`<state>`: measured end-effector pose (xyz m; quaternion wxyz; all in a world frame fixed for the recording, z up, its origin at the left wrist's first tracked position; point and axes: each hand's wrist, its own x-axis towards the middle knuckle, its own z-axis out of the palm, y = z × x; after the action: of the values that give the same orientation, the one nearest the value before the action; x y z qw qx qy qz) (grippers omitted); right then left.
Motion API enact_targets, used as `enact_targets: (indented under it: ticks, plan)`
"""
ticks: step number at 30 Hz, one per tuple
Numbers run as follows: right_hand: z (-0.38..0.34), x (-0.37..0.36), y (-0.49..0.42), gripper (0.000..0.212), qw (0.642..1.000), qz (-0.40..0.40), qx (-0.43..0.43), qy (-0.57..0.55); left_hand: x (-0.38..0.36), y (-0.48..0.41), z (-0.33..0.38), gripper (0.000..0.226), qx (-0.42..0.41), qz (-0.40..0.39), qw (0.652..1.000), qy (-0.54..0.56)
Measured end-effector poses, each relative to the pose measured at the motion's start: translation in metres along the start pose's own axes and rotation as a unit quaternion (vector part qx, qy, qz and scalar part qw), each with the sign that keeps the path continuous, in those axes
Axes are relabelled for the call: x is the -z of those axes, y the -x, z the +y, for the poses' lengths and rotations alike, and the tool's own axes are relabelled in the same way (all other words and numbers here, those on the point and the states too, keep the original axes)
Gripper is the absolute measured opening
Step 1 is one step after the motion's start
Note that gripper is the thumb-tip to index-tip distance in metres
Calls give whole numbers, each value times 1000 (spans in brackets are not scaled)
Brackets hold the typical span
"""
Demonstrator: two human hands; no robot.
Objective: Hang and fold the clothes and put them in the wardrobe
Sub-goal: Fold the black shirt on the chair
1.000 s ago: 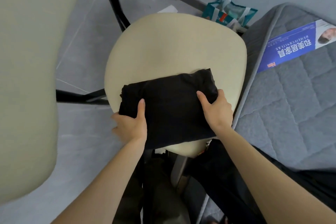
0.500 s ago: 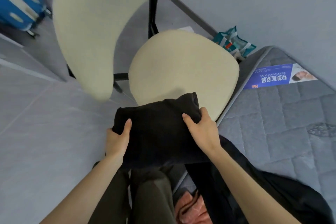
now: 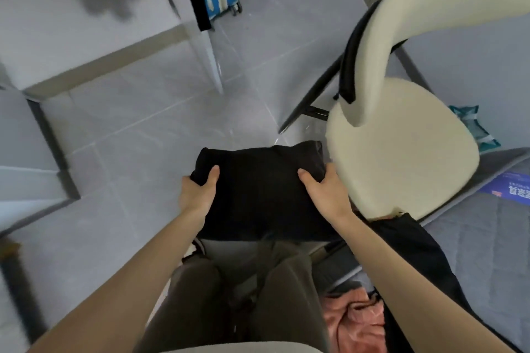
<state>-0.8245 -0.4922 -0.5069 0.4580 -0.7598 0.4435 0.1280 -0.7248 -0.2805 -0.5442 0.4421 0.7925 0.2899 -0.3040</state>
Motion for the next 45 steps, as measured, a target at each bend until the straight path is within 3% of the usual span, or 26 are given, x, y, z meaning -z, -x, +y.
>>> enact_targets:
  ticks: [5,10,13,17,20,23,28,33,36,45]
  plan:
    - [-89,-74,45,33,997,-57,50,-25,135,-16,12,65,-37,45,998,22]
    - [-215,-112,76,29,986,-72,141,-47,262,-17,75,61,-108,96,987,71]
    - [-297,-114,97,23,973,-76,206,-67,330,-6,124,60,-169,108,973,112]
    - [-411,-94,125,30,949,-51,301,-76,408,21,201,58,-239,137,946,173]
    - [-497,-70,148,20,920,-40,378,-90,461,48,268,53,-301,141,917,222]
    - [-572,-43,164,13,889,-33,442,-111,502,70,332,48,-352,157,892,236]
    - [-686,2,174,24,846,-11,516,-137,553,100,437,57,-427,207,846,242]
    - [-786,36,174,14,810,12,558,-179,598,124,532,54,-487,256,801,236]
    - [-839,40,166,19,799,21,566,-203,623,127,579,53,-506,274,779,250]
    - [-996,16,146,19,761,65,612,-208,713,94,677,54,-516,256,777,254]
